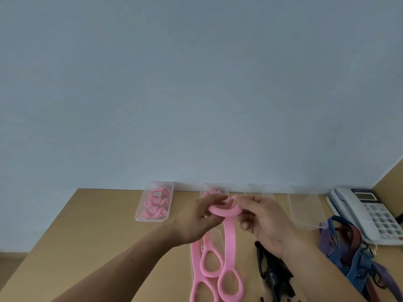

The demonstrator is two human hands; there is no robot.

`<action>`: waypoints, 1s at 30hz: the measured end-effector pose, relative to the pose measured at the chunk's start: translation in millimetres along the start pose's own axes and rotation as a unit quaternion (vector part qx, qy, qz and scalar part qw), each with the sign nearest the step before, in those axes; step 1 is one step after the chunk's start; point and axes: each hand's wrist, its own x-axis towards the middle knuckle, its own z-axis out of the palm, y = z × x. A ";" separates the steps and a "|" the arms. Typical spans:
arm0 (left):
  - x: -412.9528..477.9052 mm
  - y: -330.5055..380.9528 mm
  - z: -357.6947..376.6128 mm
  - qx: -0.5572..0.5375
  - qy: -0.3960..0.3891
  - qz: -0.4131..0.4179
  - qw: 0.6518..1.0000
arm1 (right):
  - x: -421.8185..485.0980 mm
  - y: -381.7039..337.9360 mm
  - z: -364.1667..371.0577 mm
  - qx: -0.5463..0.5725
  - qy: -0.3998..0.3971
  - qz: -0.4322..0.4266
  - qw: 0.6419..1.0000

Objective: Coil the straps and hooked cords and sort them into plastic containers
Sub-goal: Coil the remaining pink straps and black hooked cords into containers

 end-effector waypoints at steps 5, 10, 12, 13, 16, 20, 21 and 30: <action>8.4 22.6 -13.1 -0.074 0.020 -0.020 0.997 | -10.9 -23.5 12.8 -0.224 0.107 -0.096 0.964; 7.0 23.4 -13.3 -0.164 -0.026 -0.100 0.981 | -14.8 -32.9 13.2 -0.399 0.111 -0.240 0.878; 7.6 23.4 -14.7 -0.181 -0.043 -0.103 0.977 | -13.1 -33.5 14.1 -0.377 0.082 -0.230 0.893; 7.5 24.2 -16.2 -0.189 -0.054 -0.102 0.975 | -12.1 -34.9 14.1 -0.358 0.071 -0.217 0.905; 6.3 29.5 -20.3 -0.223 -0.085 -0.098 0.966 | -10.8 -43.2 15.0 -0.299 0.045 -0.190 0.934; 5.9 34.7 -20.7 -0.269 -0.094 -0.100 0.953 | -9.0 -48.5 14.3 -0.308 0.003 -0.135 0.942; 5.6 35.2 -20.8 -0.271 -0.095 -0.101 0.953 | -8.6 -49.2 14.3 -0.308 -0.012 -0.122 0.943; 0.3 38.8 -29.9 -0.388 -0.124 -0.107 0.907 | -9.0 -47.9 19.7 -0.272 -0.052 -0.162 0.947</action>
